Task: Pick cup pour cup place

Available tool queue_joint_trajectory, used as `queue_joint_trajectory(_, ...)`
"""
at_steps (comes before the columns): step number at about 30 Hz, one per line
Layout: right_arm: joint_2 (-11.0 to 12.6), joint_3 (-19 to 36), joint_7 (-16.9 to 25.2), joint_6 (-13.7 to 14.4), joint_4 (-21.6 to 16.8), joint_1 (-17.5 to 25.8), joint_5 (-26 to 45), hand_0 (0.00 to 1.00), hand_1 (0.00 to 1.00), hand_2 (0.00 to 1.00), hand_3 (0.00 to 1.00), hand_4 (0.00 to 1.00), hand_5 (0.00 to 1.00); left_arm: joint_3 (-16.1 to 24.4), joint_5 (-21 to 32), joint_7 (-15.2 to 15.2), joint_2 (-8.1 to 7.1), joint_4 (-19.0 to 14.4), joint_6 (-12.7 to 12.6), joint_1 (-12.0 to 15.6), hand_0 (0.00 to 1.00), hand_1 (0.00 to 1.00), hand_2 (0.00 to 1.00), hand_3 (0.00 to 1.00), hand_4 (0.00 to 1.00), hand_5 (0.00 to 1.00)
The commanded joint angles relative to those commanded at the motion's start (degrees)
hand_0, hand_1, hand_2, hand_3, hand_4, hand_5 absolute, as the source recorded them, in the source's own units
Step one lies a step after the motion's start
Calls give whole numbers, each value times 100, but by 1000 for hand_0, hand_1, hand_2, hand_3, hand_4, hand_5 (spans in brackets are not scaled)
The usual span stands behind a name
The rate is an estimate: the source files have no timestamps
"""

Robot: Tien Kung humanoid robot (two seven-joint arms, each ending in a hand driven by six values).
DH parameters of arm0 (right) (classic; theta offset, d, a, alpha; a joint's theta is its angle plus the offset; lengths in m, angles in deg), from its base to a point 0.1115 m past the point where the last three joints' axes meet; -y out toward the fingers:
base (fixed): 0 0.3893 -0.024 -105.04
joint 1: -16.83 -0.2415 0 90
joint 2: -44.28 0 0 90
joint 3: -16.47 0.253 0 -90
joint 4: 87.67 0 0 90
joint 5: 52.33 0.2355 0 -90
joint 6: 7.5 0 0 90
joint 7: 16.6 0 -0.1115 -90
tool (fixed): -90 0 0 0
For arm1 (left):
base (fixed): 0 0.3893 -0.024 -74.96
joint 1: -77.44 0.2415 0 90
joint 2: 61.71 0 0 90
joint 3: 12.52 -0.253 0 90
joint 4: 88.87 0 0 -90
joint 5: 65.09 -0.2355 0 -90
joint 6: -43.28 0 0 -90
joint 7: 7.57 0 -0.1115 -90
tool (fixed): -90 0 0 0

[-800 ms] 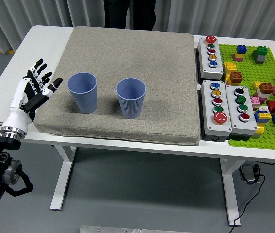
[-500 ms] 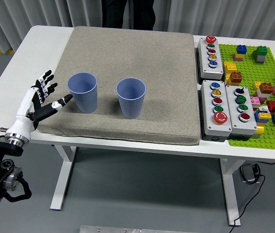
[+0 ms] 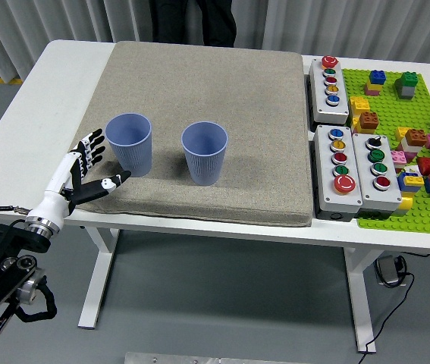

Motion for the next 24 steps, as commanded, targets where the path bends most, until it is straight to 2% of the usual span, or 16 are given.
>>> queue_joint_trajectory(14, -6, -52, -5, 14, -2, -14, 63, 702, 645, 604, 598, 12, 355, -215, 93, -40, 238, 461, -98, -402, 933, 945, 998, 998, 906, 185)
queue_joint_trajectory(24, -14, -70, -19, 12, -8, 2, 55, 703, 645, 604, 599, 7, 348, -281, 111, -57, 297, 569, -142, -547, 927, 937, 998, 998, 907, 198)
